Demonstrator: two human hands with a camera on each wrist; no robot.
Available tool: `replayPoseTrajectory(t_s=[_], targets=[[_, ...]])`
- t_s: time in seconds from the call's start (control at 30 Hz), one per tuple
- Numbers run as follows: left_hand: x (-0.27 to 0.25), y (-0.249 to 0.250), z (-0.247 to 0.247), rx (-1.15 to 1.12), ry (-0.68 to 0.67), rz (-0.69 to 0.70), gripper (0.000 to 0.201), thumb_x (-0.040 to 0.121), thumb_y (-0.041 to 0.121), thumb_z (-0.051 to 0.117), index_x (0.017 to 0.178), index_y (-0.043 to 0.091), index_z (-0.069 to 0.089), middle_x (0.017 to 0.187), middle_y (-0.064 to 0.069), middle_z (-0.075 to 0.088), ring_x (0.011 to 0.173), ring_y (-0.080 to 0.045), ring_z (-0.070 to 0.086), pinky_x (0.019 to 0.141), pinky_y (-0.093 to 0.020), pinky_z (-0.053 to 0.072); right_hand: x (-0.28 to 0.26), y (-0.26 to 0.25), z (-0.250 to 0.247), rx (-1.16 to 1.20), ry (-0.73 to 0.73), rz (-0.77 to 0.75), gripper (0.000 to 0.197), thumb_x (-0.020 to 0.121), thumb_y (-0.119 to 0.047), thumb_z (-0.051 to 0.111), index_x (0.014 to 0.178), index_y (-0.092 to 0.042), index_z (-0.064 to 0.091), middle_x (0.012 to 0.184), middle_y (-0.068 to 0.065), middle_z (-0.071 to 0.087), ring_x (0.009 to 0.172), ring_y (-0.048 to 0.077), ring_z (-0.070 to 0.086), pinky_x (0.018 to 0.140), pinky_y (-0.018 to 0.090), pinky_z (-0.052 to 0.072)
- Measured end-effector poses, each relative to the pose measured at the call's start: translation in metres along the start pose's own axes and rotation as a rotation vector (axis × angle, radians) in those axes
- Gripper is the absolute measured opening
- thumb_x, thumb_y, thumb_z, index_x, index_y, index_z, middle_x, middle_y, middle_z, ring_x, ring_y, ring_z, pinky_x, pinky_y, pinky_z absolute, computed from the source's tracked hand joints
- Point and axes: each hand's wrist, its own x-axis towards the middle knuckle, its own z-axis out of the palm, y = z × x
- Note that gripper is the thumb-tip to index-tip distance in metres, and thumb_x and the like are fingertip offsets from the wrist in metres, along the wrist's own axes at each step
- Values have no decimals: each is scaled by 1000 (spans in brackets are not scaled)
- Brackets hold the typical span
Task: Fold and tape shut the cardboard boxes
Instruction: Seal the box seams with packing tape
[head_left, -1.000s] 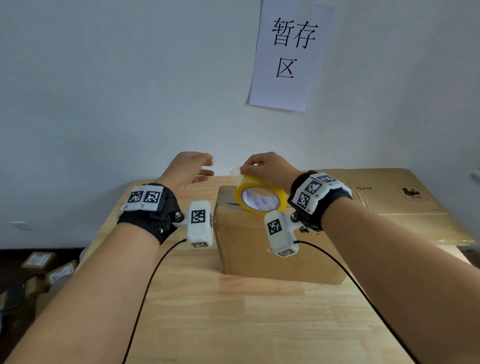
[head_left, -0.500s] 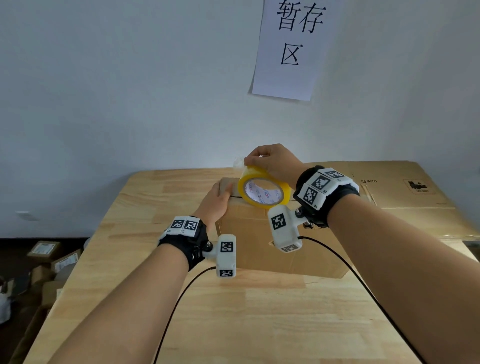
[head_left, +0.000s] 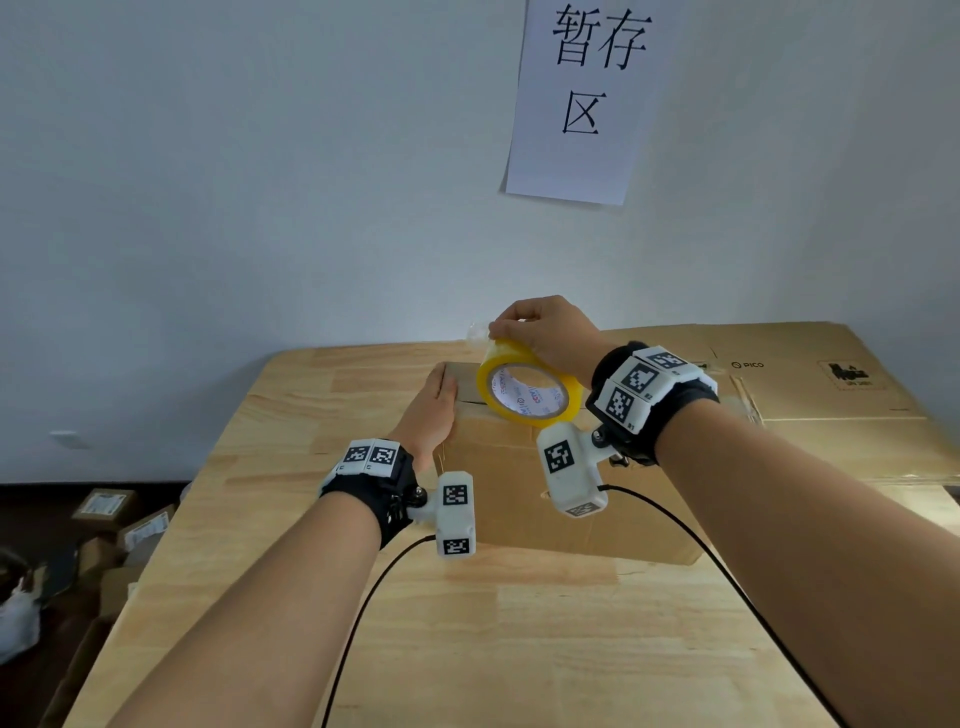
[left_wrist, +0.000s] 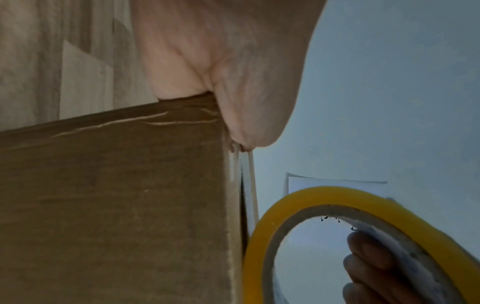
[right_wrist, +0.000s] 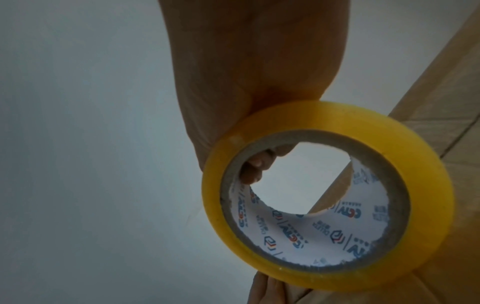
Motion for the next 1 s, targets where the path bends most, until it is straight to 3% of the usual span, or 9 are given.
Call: replayPoseTrajectory(t_s=[0.1,0.13,0.23,0.3,0.43,0.57,0.67,0.87,1.0], targets=[[1,-5,0,-52,-28,11,43,103,42,25,146,39,24,105,6,55,103,-25,57,96,-41,47,-3,1,-1,2,10,-9,16,88,-34,63,83,-20,70,72,-12,59,67,7,52,61,19,43],[1,-6,0,-71,-20,11,40,103,43,26,143,42,27,102,8,55,104,-24,58,96,-42,48,-4,1,-2,5,13,-11,17,88,-34,62,84,-20,70,71,-13,59,66,7,52,61,19,42],[0,-6,1,-91,27,13,30,102,44,25,129,47,39,115,-2,59,107,-25,59,97,-46,47,-4,2,-3,24,22,-7,17,88,-33,62,85,-19,71,71,-12,60,66,8,53,64,20,43],[-1,-4,2,-99,50,18,27,103,41,24,124,45,41,111,-4,60,103,-26,60,95,-48,48,-4,3,-2,37,26,-3,17,88,-33,62,85,-19,71,73,-10,62,68,10,54,66,21,45],[-3,1,4,-94,59,21,32,104,36,22,131,37,40,101,1,57,93,-22,58,90,-47,51,-6,2,-3,30,37,-12,19,88,-33,62,87,-18,72,71,-10,60,66,11,52,62,20,43],[-2,0,4,-95,48,20,29,104,36,23,126,39,42,117,-5,56,106,-25,57,95,-48,49,-9,4,-4,35,50,-15,17,88,-34,62,86,-20,71,65,-10,58,61,10,49,59,20,41],[-1,0,3,-89,42,16,28,104,37,23,125,41,42,117,-4,55,108,-27,57,96,-49,48,-9,5,-7,47,51,-15,16,87,-35,62,84,-22,71,71,-5,62,66,12,52,68,25,45],[-2,1,2,-103,29,20,28,104,36,23,125,39,41,107,-5,56,91,-24,57,88,-48,50,-5,-9,-28,-118,-85,-31,16,85,-37,64,83,-23,72,81,-6,65,78,12,57,77,28,48],[-4,2,1,-94,27,36,23,104,35,23,120,40,40,105,-3,53,90,-21,55,87,-44,49,0,-21,-22,-220,-165,-48,13,85,-36,65,83,-24,72,83,-8,66,80,10,57,74,24,48]])
